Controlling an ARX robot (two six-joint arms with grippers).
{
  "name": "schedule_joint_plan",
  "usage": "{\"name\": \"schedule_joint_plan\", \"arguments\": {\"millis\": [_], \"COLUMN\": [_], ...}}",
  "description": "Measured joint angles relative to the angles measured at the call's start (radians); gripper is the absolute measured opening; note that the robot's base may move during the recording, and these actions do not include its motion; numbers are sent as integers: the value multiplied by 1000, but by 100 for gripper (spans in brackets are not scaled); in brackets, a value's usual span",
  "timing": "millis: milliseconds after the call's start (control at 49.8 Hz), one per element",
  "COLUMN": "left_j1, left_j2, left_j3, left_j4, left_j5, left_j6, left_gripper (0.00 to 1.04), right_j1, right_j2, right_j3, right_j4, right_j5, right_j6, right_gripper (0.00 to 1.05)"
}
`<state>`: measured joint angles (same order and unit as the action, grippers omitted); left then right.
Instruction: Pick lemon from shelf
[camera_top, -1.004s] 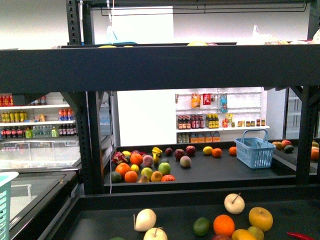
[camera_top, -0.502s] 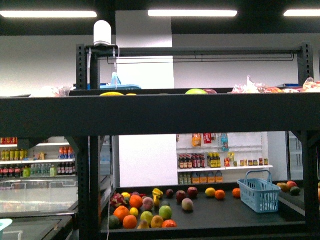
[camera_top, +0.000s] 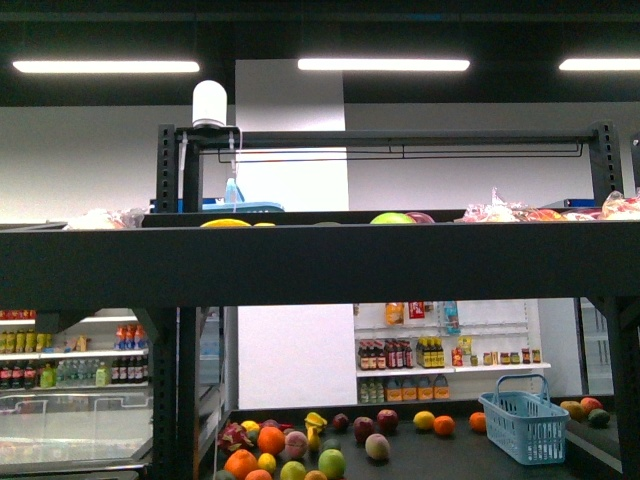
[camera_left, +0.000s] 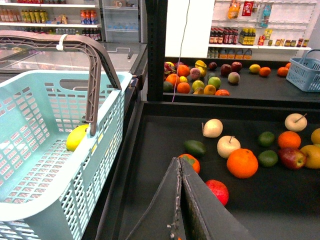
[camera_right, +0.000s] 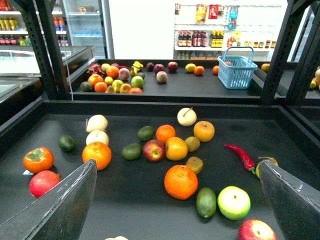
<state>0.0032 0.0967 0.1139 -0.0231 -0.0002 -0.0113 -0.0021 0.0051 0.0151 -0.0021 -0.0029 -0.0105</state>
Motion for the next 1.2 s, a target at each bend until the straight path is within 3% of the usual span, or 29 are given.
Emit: {"name": "schedule_joint_plan", "arguments": {"millis": [823, 1004, 1205], "left_j1": [0, 0, 0], "left_j2": [-91, -91, -91], "left_j3": [-100, -100, -100], "left_j4": [18, 18, 18], "left_j5": [0, 0, 0], "left_j6": [0, 0, 0], "left_gripper": [3, 31, 76], "right_j1": [0, 0, 0], "right_j2": [0, 0, 0], "right_j3": [0, 0, 0], "right_j4": [0, 0, 0], "right_j5": [0, 0, 0], "right_j6": [0, 0, 0], "right_gripper": [97, 97, 97]}}
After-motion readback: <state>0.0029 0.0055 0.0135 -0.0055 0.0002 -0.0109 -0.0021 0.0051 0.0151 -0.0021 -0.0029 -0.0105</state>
